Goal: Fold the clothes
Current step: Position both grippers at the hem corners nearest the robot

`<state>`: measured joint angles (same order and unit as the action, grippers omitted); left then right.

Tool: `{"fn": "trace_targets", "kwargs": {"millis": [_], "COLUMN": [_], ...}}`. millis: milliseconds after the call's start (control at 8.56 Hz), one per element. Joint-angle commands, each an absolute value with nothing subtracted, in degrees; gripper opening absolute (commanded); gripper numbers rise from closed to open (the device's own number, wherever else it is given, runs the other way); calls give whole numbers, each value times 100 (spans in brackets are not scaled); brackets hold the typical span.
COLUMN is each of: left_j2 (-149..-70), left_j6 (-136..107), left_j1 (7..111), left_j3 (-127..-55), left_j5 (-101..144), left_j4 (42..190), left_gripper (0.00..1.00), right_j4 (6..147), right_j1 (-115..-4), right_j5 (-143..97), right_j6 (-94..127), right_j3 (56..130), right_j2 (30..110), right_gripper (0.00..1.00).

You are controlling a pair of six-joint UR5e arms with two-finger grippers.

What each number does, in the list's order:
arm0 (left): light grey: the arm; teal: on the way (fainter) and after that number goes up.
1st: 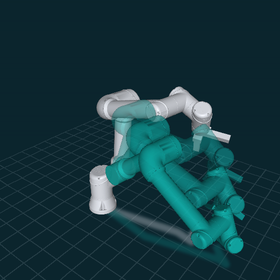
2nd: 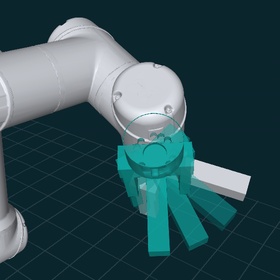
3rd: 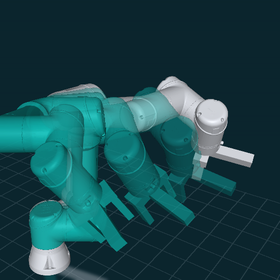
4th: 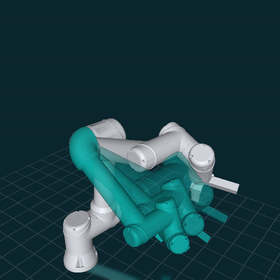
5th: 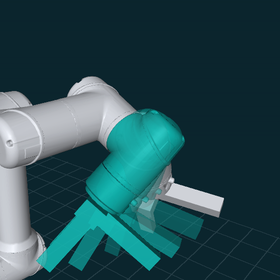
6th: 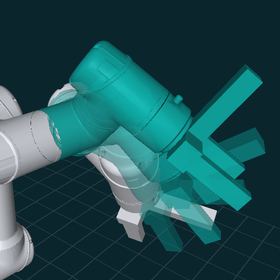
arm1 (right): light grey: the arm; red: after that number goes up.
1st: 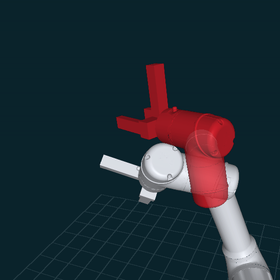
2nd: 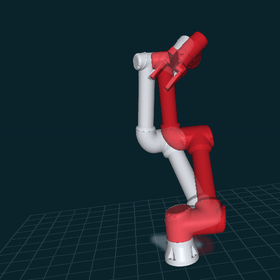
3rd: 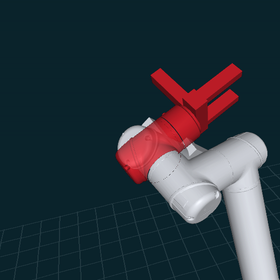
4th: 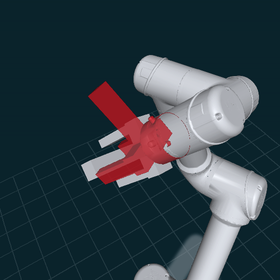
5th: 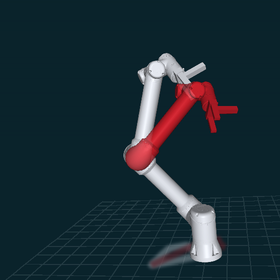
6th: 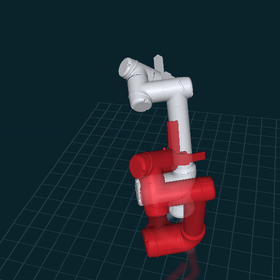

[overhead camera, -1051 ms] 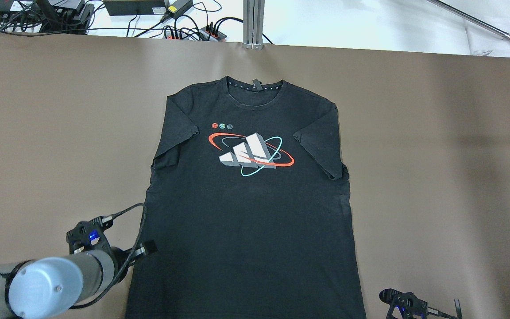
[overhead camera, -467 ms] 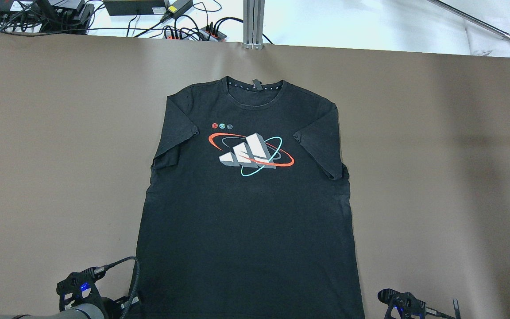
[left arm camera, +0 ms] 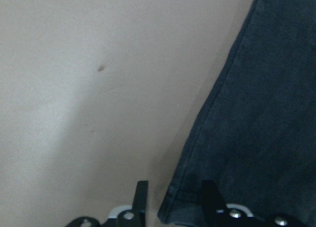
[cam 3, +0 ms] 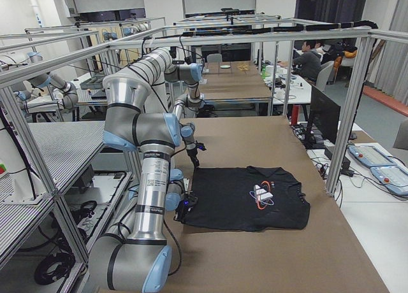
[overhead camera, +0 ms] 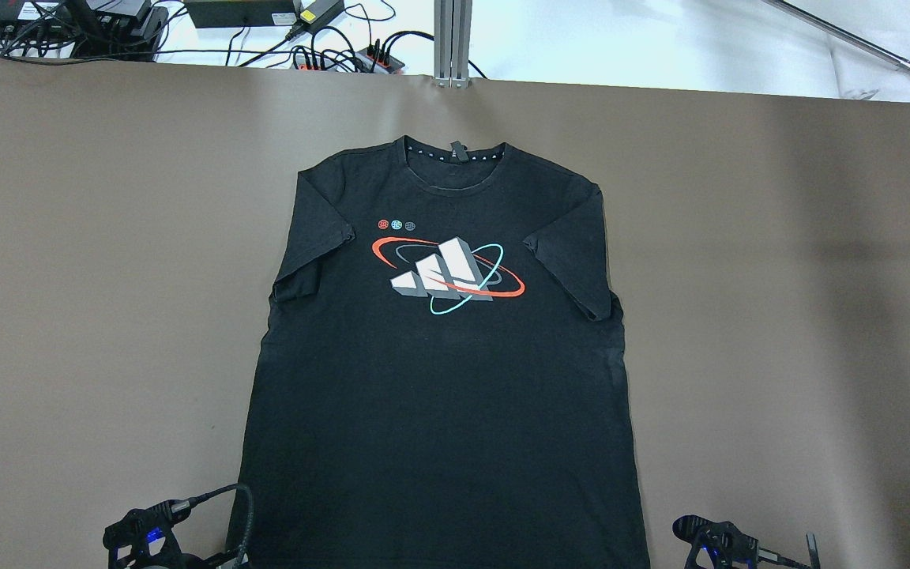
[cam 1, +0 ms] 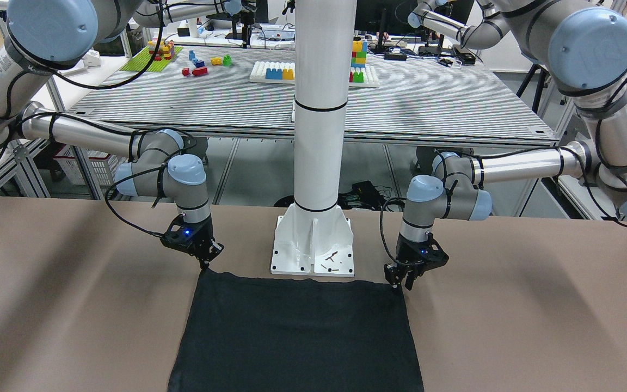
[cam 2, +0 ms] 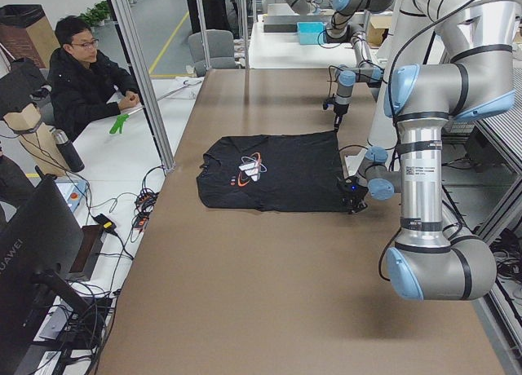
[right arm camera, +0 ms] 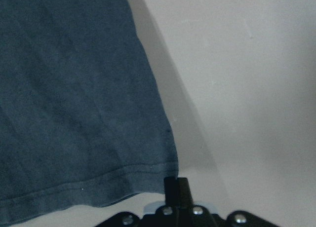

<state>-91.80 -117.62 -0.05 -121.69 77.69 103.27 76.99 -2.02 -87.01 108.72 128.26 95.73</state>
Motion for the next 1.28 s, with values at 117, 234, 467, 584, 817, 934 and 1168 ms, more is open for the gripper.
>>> {"fn": "trace_targets", "kwargs": {"millis": [117,234,467,584,817,934,1168], "left_j2": [-9185,-9176,-9176,-9193,-9158,-9045,-8930], "left_j6": [-11777,-11769,-11716,-11690,-11689,-11689,-11689], "left_j1": [-123,-114,-79,-62,-79,-88,-70], "left_j3": [-12208,-12217,-12234,-12269,-12672,-12865,-13340], "left_j5": [7778,7787,7796,7805,7796,7813,7883], "left_j4": [10327,10327,10318,10118,9758,9738,9738], "left_gripper": [24,4,0,0,0,0,0], "right_j4": [7708,7708,7708,7708,7708,7743,8346], "right_j1": [-202,-193,-193,-193,-211,-228,-272], "right_j5": [-8692,-8675,-8666,-8666,-8683,-8718,-8971], "right_j6": [10872,10872,10881,10872,10881,10881,10872], "right_j3": [12806,12797,12788,12779,12893,13172,13796], "right_j2": [9580,9580,9580,9580,9580,9641,9660], "right_gripper": [0,0,0,0,0,0,0]}}
